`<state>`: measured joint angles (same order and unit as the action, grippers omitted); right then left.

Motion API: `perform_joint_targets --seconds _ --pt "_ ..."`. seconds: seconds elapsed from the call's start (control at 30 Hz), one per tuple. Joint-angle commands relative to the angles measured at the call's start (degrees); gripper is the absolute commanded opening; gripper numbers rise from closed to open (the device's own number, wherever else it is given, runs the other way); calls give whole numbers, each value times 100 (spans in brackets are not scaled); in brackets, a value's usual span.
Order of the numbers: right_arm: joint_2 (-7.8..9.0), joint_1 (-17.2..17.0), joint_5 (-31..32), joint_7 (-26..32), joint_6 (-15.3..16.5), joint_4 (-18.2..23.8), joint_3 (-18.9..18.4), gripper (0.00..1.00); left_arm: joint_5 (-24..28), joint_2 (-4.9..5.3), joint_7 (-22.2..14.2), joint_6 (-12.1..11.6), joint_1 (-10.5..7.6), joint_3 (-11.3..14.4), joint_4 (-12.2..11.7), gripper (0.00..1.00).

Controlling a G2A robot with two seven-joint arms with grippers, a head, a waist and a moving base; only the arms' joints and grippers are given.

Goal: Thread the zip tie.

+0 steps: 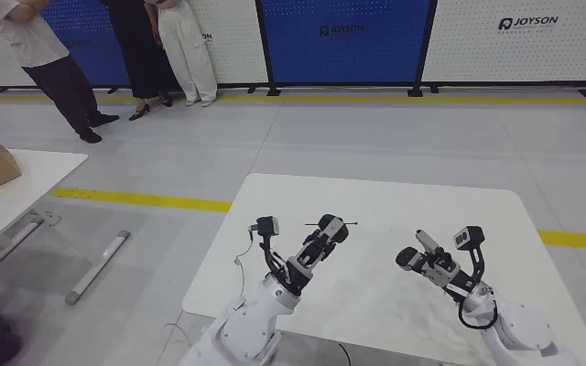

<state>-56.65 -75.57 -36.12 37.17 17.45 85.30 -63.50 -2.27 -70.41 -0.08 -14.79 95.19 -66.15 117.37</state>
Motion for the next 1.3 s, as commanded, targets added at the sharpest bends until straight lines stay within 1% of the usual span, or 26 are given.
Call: perform_joint_targets --seconds 0.0,0.1,0.17,0.23,0.27,0.33,0.37,0.47,0.5,0.57,0.63,0.73,0.83,0.87,0.93,1.03,1.13,1.17,1.27 --pt "0 0 0 0 0 0 0 100 4 13 -46 -1 79 -55 70 0" --pt "0 0 0 0 0 0 0 100 -55 26 -109 37 134 -94 70 0" --pt "0 0 0 0 0 0 0 100 -128 29 -179 191 118 -78 -28 0" --pt "0 0 0 0 0 0 0 100 -197 24 -219 372 52 -24 -173 0" --pt "0 0 0 0 0 0 0 100 -225 18 -265 501 -4 31 -310 0" --pt "0 0 0 0 0 0 0 100 -284 6 -328 687 -107 122 -544 0" --pt "0 0 0 0 0 0 0 100 -329 -1 -368 789 -176 185 -705 0" --pt "0 0 0 0 0 0 0 100 -416 -20 -456 959 -317 331 -1020 0" --pt "0 0 0 0 0 0 0 100 -557 -27 -411 1051 -380 384 -1182 0" --pt "0 0 0 0 0 0 0 100 -595 -50 -441 1172 -486 519 -1446 0" --pt "0 0 0 0 0 0 0 100 -575 -70 -468 1258 -591 600 -1683 0" --pt "0 0 0 0 0 0 0 100 -565 -96 -457 1299 -710 706 -1935 0" --pt "0 0 0 0 0 0 0 100 -549 -111 -422 1264 -761 761 -2041 0" --pt "0 0 0 0 0 0 0 100 -546 -114 -412 1259 -768 770 -2048 0" --pt "0 0 0 0 0 0 0 100 -521 -116 -377 1183 -759 773 -1978 0" --pt "0 0 0 0 0 0 0 100 -563 -98 -294 975 -667 710 -1722 0" --pt "0 0 0 0 0 0 0 100 -690 -65 -137 856 -502 567 -1282 0" --pt "0 0 0 0 0 0 0 100 -713 -52 -48 833 -437 480 -1085 0" --pt "0 0 0 0 0 0 0 100 -878 -21 105 718 -245 338 -547 0"
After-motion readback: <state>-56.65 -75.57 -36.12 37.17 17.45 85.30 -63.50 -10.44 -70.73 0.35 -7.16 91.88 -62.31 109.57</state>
